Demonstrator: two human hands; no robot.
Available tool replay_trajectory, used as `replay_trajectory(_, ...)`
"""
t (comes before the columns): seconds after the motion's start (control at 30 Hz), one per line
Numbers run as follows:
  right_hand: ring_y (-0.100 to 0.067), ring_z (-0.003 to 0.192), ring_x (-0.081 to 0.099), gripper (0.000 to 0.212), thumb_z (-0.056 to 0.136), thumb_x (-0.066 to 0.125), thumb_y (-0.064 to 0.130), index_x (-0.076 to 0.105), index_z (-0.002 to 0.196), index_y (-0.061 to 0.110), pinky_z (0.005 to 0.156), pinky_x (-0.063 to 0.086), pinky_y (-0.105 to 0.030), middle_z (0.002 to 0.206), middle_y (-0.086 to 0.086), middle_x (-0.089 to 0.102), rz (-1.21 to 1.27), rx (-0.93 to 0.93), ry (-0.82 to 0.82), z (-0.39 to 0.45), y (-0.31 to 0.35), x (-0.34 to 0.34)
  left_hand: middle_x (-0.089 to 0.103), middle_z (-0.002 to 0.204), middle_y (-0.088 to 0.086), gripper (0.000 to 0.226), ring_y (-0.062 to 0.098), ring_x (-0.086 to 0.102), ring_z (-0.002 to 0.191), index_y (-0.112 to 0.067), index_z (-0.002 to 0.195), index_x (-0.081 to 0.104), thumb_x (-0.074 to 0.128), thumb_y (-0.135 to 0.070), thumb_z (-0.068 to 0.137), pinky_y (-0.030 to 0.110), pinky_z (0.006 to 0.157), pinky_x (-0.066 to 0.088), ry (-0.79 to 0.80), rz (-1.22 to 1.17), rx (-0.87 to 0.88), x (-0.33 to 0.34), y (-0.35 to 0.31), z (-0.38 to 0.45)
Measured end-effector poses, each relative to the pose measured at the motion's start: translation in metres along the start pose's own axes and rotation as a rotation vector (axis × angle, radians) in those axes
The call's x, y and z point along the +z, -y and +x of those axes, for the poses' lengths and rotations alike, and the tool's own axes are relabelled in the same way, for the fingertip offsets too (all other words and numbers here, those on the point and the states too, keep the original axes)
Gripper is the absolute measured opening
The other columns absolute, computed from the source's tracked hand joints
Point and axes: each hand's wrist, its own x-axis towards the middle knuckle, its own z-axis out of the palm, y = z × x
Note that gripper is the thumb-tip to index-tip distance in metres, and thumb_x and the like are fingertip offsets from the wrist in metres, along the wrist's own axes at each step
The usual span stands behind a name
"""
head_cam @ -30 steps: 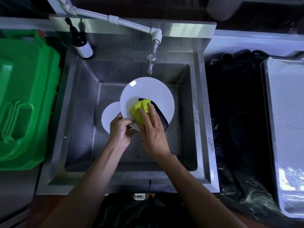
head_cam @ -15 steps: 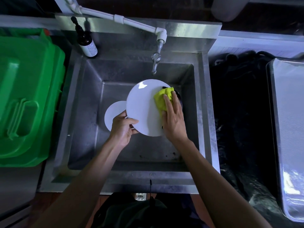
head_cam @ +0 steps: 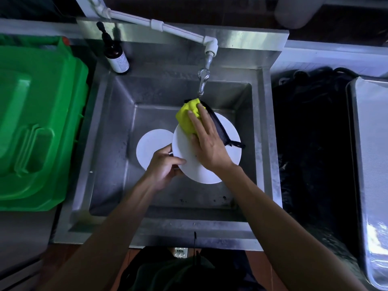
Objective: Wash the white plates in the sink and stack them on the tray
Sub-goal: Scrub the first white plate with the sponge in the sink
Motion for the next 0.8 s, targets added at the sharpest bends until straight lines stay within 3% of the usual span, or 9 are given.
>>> replay_trajectory(0.17, -0.04, 0.15, 0.019, 0.048, 0.102, 0.049, 0.006, 0.039, 0.147, -0.004, 0.119, 0.022, -0.054, 0.159, -0.028, 0.018, 0.041, -0.139, 0.06, -0.006, 0.014, 0.009, 0.069, 0.1, 0.014, 0.047, 0.03, 0.068, 0.09, -0.005, 0.111, 0.071, 0.06, 0.005, 0.066, 0.045, 0.075, 0.057, -0.011, 0.002, 0.02, -0.004, 0.0, 0.001)
replay_trajectory(0.3, -0.046, 0.145, 0.026, 0.05, 0.101, 0.043, 0.019, 0.044, 0.14, -0.013, 0.117, 0.027, -0.055, 0.155, -0.023, 0.024, 0.038, -0.252, 0.043, -0.019, 0.021, 0.015, 0.066, 0.096, 0.017, 0.046, 0.032, 0.066, 0.088, -0.001, 0.109, 0.068, 0.055, 0.008, 0.065, 0.045, 0.075, 0.058, -0.01, -0.013, 0.029, -0.007, 0.001, 0.002)
replay_trajectory(0.47, -0.04, 0.149, 0.019, 0.048, 0.098, 0.05, -0.001, 0.041, 0.145, -0.006, 0.119, 0.024, -0.055, 0.158, -0.029, 0.022, 0.057, -0.225, 0.093, -0.028, 0.014, 0.016, 0.066, 0.092, 0.017, 0.041, 0.031, 0.07, 0.085, 0.005, 0.113, 0.063, 0.051, 0.016, 0.075, 0.043, 0.069, 0.058, -0.01, -0.02, 0.013, -0.01, 0.005, 0.0)
replay_trajectory(0.67, -0.035, 0.152, 0.015, 0.049, 0.104, 0.049, 0.013, 0.039, 0.151, 0.009, 0.119, 0.023, -0.054, 0.163, -0.018, 0.018, -0.016, -0.206, 0.072, -0.013, 0.003, 0.015, 0.068, 0.093, 0.016, 0.039, 0.03, 0.07, 0.082, 0.0, 0.103, 0.068, 0.058, 0.009, 0.066, 0.038, 0.067, 0.055, -0.022, 0.028, 0.003, -0.006, -0.006, 0.0)
replay_trajectory(0.8, -0.037, 0.151, 0.018, 0.048, 0.103, 0.05, 0.012, 0.04, 0.15, 0.006, 0.119, 0.023, -0.053, 0.162, -0.021, 0.021, -0.071, -0.155, -0.016, 0.008, -0.005, 0.007, 0.073, 0.104, 0.013, 0.046, 0.028, 0.071, 0.085, -0.013, 0.103, 0.076, 0.063, 0.002, 0.062, 0.039, 0.068, 0.056, -0.034, 0.054, -0.025, -0.007, -0.009, -0.002)
